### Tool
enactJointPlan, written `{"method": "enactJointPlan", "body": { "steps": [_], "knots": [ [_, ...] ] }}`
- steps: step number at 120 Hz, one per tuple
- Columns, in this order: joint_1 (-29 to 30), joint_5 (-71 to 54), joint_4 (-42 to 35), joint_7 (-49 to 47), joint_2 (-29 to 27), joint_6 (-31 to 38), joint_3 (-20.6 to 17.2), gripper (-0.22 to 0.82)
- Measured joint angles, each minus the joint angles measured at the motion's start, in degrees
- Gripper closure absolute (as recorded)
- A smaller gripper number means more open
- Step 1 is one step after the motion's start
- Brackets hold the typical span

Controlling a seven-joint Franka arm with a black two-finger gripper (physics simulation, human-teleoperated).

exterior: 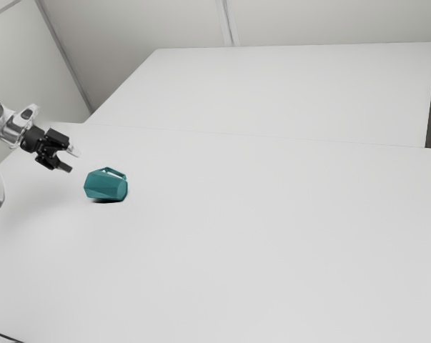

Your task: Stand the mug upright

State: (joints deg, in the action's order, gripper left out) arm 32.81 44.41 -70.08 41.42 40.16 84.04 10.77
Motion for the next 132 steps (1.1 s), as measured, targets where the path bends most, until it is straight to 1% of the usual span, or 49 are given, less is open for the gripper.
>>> {"method": "enactJointPlan", "body": {
  "steps": [37,56,76,82,97,106,117,132],
  "knots": [
    [0.3,3.7,-0.6,6.0,4.0,0.1,-0.4,0.00],
    [0.3,6.7,-2.0,7.9,4.3,0.1,-0.7,0.00],
    [0.3,9.4,-3.8,9.4,4.4,-0.6,-2.0,0.00],
    [0.3,9.8,-3.9,9.8,4.4,-0.7,-2.1,0.07],
    [0.3,10.2,-3.9,10.6,4.3,-1.0,-2.2,0.38],
    [0.3,10.3,-3.9,11.0,4.2,-1.2,-2.6,0.53],
    [0.3,10.4,-3.9,11.4,3.9,-2.0,-3.0,0.63],
    [0.3,10.5,-3.8,11.9,3.4,-3.3,-4.1,0.71]
  ]
}}
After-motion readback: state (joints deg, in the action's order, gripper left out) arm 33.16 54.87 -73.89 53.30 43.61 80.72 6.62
